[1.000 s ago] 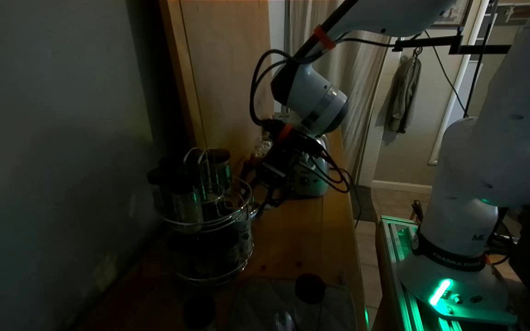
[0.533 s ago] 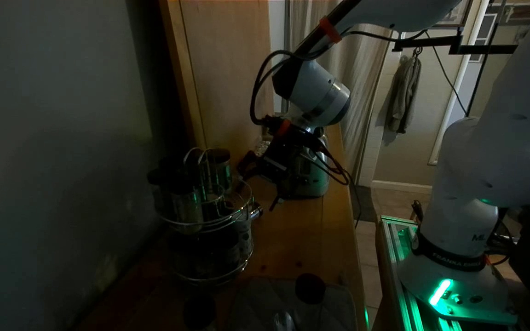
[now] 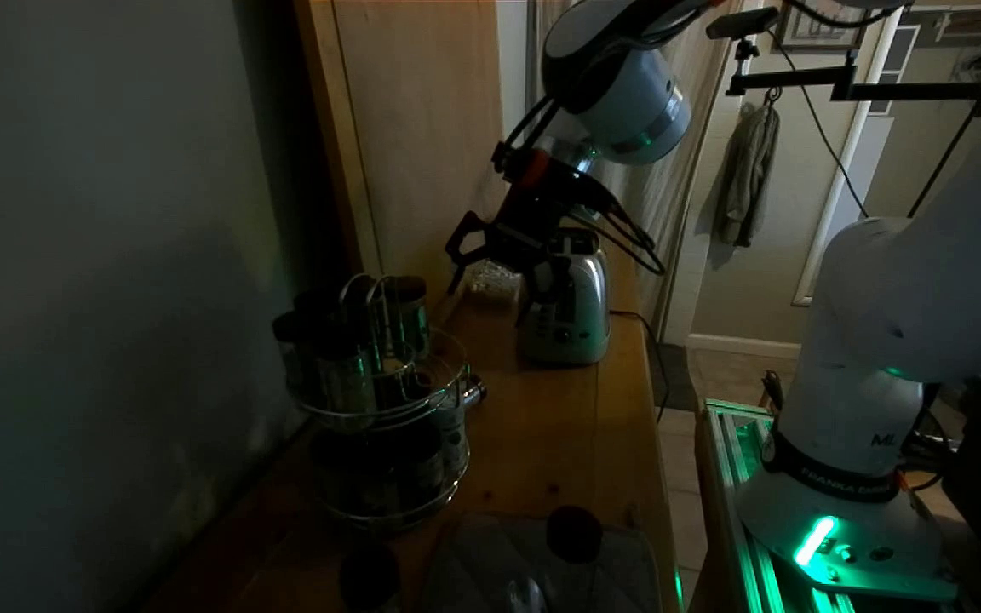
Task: Move the white bottle from the top rack to the bottom rack
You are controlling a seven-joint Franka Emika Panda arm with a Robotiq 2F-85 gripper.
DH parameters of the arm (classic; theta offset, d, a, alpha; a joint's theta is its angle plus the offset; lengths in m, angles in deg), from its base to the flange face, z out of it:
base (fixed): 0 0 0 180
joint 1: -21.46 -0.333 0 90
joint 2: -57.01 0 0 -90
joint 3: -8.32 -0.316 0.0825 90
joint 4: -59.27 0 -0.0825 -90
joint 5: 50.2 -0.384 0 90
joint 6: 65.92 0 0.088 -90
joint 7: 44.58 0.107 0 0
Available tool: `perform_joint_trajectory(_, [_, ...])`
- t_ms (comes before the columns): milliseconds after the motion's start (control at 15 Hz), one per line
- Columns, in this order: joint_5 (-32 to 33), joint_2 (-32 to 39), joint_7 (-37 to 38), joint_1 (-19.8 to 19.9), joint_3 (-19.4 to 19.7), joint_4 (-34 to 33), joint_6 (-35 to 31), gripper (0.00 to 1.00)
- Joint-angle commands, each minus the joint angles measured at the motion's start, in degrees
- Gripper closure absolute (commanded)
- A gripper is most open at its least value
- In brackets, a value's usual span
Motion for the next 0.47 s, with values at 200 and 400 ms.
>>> perform_joint_trajectory(200, [5.50, -6.54, 3.02, -0.06, -0.15, -0.03, 1.88, 0.00])
perform_joint_trajectory(400, [5.49, -6.25, 3.01, -0.11, -0.10, 0.01, 1.89, 0.00])
